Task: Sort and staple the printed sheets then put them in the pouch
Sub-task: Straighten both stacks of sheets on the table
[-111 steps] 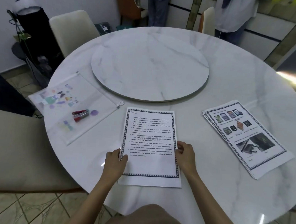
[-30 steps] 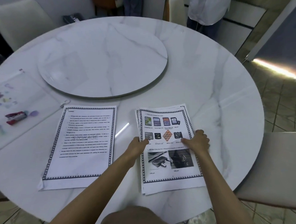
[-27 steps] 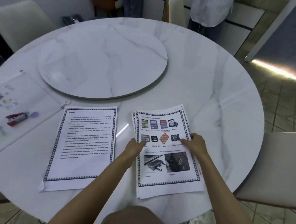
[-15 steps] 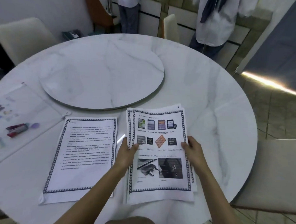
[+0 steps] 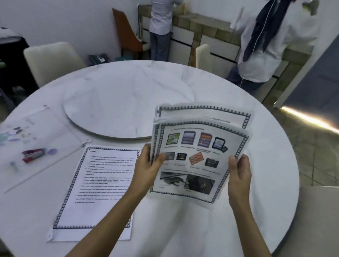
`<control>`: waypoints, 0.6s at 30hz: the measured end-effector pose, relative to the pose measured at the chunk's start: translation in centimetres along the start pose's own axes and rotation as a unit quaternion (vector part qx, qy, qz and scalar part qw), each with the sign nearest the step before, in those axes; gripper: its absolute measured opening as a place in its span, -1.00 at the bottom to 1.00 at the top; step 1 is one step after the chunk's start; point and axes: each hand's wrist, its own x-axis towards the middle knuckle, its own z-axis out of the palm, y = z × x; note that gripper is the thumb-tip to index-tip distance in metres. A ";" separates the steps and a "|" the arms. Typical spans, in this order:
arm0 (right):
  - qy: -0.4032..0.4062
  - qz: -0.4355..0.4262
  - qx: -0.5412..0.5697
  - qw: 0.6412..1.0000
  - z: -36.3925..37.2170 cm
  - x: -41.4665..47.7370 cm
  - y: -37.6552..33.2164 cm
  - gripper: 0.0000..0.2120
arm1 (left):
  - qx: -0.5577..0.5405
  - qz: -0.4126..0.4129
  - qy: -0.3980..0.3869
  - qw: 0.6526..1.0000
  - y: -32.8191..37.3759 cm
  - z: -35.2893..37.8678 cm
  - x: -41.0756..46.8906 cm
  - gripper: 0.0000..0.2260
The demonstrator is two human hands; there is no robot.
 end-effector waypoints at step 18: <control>-0.038 0.014 0.014 0.999 -0.7 -1.4 1.6 -0.78 | -0.005 -0.039 -0.019 0.999 -2.0 -1.1 -1.1 -0.65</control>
